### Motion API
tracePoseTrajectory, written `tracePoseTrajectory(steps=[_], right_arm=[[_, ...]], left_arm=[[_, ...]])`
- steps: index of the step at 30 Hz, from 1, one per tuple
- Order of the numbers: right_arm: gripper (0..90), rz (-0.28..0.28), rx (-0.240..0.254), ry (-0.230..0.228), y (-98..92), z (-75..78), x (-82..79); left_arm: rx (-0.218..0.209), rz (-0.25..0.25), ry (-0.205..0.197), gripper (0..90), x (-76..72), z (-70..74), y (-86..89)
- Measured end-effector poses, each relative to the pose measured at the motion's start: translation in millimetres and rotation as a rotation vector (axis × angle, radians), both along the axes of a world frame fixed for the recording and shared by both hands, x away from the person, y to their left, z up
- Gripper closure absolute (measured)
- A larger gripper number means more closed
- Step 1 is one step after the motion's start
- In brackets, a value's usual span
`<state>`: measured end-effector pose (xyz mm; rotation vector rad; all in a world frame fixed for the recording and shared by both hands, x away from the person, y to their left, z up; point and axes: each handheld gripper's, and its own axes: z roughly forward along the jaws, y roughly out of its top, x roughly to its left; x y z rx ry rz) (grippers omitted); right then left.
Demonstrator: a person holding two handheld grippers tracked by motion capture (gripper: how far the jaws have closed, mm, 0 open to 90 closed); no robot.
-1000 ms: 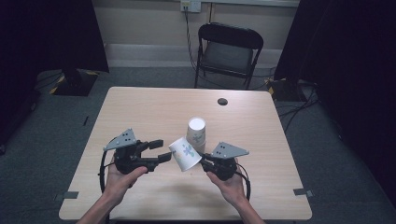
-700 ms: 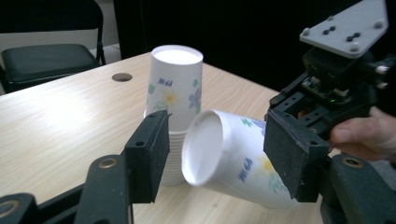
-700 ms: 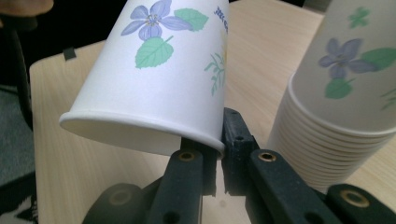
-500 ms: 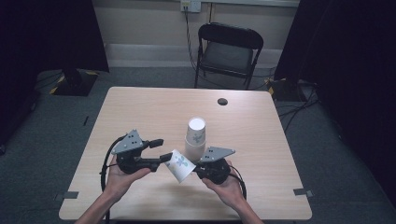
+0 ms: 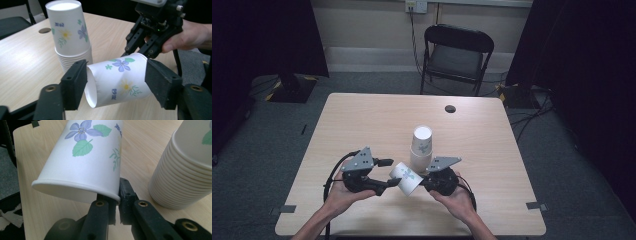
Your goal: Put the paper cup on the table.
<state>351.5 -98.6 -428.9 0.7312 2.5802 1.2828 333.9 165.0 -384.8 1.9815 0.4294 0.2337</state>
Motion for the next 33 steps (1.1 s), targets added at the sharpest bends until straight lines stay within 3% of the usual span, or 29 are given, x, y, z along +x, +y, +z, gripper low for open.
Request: tracePoseTrajectory(steps=[2,6,9,16,20,29,33], right_arm=[[86.0,0.007,-0.005,0.008,0.3,-1.0,0.8],[85.9,0.027,-0.017,0.029,3.1,-3.9,1.1],[85.9,0.035,-0.031,0.04,6.1,-6.7,1.4],[85.8,0.044,-0.034,0.066,12.9,-10.8,2.9],[85.7,0.051,-0.036,0.069,15.5,-10.8,3.0],[85.8,0.053,-0.029,0.078,15.2,-9.1,2.9],[86.8,0.042,0.012,0.082,8.8,-5.6,3.7]], left_arm=[[0.005,-0.028,0.0,28.3,0.2,-1.5,-1.2],[0.037,-0.032,-0.006,26.2,2.0,-6.1,-5.5],[0.033,-0.023,-0.011,25.6,2.2,-9.4,-6.3],[0.036,-0.082,0.006,21.5,0.4,-16.4,-11.6],[0.081,-0.093,-0.03,20.2,-3.1,-19.1,-14.7],[0.1,-0.12,-0.061,18.0,-3.0,-23.1,-12.6],[0.133,-0.129,-0.067,17.5,-3.1,-27.0,-17.6]])
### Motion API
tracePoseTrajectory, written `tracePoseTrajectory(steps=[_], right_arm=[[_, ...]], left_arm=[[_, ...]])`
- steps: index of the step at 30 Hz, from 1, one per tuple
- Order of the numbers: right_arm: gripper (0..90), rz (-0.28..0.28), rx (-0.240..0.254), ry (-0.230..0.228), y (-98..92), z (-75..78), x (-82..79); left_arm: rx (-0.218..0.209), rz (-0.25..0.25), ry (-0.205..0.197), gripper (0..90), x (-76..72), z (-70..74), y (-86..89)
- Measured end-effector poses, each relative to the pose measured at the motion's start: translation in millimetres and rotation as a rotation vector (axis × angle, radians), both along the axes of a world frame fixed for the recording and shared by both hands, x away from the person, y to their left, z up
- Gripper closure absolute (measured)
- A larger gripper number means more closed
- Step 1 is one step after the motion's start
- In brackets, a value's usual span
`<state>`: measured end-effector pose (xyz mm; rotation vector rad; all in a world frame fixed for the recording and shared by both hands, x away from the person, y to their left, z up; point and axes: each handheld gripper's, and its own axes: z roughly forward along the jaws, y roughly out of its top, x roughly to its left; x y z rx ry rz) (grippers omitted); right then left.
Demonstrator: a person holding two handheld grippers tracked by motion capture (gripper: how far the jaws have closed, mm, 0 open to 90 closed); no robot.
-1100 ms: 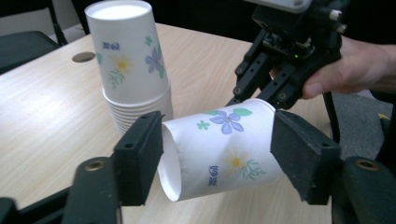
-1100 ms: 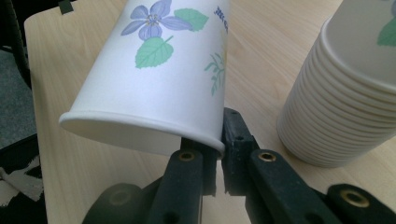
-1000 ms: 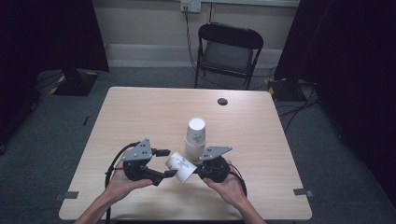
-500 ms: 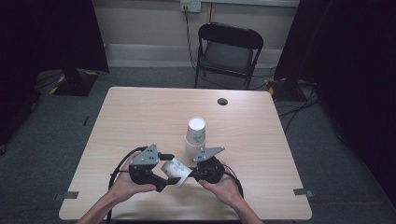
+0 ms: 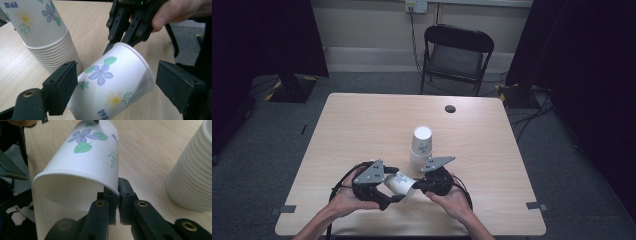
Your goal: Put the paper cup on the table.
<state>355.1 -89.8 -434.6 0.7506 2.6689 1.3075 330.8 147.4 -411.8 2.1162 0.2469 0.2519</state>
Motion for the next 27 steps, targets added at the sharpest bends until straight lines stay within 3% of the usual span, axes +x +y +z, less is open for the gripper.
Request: tracePoseTrajectory(steps=[8,13,17,27], right_arm=[[88.4,-0.036,0.03,-0.006,-11.1,5.6,1.2],[88.6,-0.045,0.045,0.013,-12.2,7.6,2.4],[88.5,-0.052,0.047,0.027,-11.8,7.6,3.0],[88.4,-0.075,0.094,0.067,-11.2,10.3,4.5]], left_arm=[[0.038,-0.003,-0.026,17.8,-2.4,-6.6,-3.8],[0.045,0.002,-0.043,18.2,-2.4,-12.1,-3.9],[0.064,0.006,-0.028,17.3,-1.9,-15.8,-5.8],[0.112,0.03,-0.072,17.4,-2.6,-21.0,-13.2]])
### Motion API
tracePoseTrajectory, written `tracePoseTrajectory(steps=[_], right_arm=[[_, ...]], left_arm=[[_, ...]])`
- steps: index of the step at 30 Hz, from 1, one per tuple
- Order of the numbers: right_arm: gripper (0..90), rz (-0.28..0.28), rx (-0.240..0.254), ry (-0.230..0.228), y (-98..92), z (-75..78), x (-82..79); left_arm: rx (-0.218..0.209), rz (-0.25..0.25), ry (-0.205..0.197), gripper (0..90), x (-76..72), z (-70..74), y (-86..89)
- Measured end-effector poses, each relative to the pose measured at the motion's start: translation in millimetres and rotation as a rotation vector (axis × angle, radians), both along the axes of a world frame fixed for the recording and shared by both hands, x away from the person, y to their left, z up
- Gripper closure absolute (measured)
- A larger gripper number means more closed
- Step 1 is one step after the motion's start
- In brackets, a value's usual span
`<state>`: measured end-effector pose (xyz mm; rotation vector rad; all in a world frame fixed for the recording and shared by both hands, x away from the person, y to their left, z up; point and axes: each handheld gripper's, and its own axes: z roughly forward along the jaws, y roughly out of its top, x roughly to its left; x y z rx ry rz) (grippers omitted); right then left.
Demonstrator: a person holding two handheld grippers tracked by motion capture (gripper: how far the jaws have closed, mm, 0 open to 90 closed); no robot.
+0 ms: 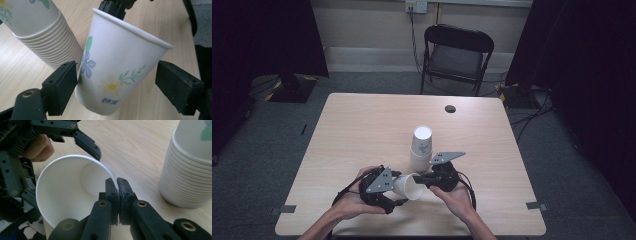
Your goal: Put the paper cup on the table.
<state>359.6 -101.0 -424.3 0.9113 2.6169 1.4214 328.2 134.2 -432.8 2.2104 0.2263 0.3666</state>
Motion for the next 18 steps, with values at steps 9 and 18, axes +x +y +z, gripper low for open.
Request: tracePoseTrajectory(steps=[9,18], right_arm=[[88.0,-0.002,0.005,0.001,5.7,1.9,0.3],[86.6,-0.028,0.019,-0.033,5.2,3.8,-0.2]], left_arm=[[0.002,0.036,-0.005,16.6,1.0,-4.2,-5.0],[-0.012,0.085,-0.013,18.0,0.1,-3.6,-9.4]])
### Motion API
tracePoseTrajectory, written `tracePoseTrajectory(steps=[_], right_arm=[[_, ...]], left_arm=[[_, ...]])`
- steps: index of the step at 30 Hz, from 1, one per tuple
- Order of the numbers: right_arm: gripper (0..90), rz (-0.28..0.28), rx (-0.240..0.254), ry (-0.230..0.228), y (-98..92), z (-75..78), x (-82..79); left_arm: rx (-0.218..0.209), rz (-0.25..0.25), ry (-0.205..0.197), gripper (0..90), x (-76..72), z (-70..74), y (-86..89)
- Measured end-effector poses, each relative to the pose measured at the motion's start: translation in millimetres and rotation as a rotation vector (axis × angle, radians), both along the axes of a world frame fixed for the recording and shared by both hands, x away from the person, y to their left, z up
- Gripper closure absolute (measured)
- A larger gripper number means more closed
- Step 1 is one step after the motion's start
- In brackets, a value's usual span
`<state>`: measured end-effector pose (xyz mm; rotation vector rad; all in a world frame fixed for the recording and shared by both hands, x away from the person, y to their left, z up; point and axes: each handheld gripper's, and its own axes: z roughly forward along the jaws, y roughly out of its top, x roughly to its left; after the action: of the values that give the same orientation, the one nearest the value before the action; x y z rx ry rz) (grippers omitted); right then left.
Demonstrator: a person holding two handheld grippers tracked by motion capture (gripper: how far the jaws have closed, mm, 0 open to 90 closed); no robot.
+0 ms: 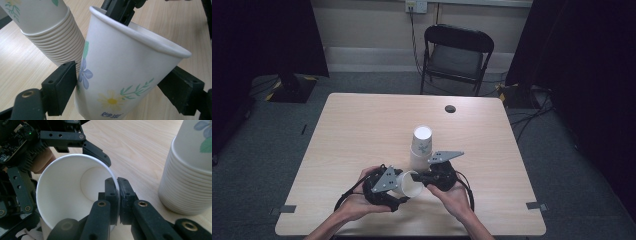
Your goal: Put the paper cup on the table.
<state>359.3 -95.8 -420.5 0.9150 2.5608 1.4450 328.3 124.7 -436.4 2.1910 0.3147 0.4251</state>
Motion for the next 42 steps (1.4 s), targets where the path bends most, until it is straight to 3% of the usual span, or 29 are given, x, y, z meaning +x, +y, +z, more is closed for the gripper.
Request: tracePoseTrajectory(steps=[5,17,21,24,35,42], right_arm=[[84.7,-0.013,-0.002,-0.045,0.3,2.7,-2.2],[82.3,-0.023,0.057,-0.064,-2.6,4.9,-2.6],[79.9,-0.03,0.081,-0.084,-5.5,6.9,-3.2],[83.9,-0.03,0.09,-0.089,-7.1,6.9,-3.3],[87.7,-0.038,0.115,-0.056,-7.2,7.1,-2.2],[88.0,-0.037,0.084,-0.051,-0.6,5.4,-4.1]], left_arm=[[-0.042,0.0,0.034,27.9,-1.7,2.4,-0.3],[-0.1,0.005,0.084,30.0,1.7,4.7,3.7],[-0.136,0.003,0.139,29.6,5.1,2.8,5.1],[-0.146,0.007,0.149,29.7,5.8,3.0,6.1],[-0.16,0.022,0.134,25.7,3.8,4.2,4.7],[-0.147,0.023,0.111,22.4,3.7,5.0,-0.3]])
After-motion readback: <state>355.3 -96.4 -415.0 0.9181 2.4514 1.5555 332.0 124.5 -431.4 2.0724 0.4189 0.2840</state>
